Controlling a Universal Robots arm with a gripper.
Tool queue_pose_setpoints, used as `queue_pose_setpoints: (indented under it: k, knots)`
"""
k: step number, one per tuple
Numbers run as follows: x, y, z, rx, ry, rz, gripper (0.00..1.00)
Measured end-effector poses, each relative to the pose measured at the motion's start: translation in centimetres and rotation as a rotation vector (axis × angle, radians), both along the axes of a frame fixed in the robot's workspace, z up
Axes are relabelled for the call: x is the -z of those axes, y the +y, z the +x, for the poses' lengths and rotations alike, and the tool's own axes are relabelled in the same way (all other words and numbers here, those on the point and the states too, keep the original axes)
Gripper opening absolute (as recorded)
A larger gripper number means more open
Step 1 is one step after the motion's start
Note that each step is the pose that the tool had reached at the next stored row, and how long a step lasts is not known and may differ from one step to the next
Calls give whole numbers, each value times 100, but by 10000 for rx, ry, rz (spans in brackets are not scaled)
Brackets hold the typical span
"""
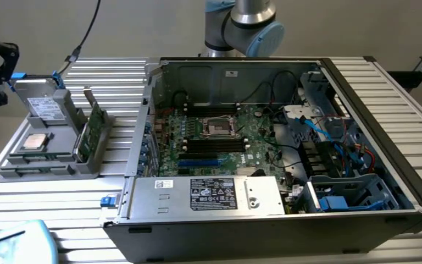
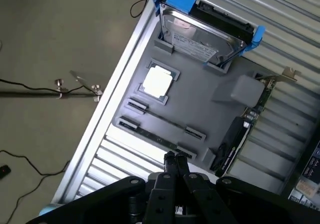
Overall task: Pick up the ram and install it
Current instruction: 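Pick up the ram and move it above insertion slot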
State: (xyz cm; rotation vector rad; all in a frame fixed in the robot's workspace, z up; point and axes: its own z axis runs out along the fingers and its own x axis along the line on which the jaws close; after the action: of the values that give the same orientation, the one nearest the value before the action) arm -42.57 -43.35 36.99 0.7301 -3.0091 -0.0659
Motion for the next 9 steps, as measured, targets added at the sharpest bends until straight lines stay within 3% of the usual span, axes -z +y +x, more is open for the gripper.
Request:
queue_pose_setpoints:
  k: [9]
  knots:
    - [23,0,0,-1636,8,17,11]
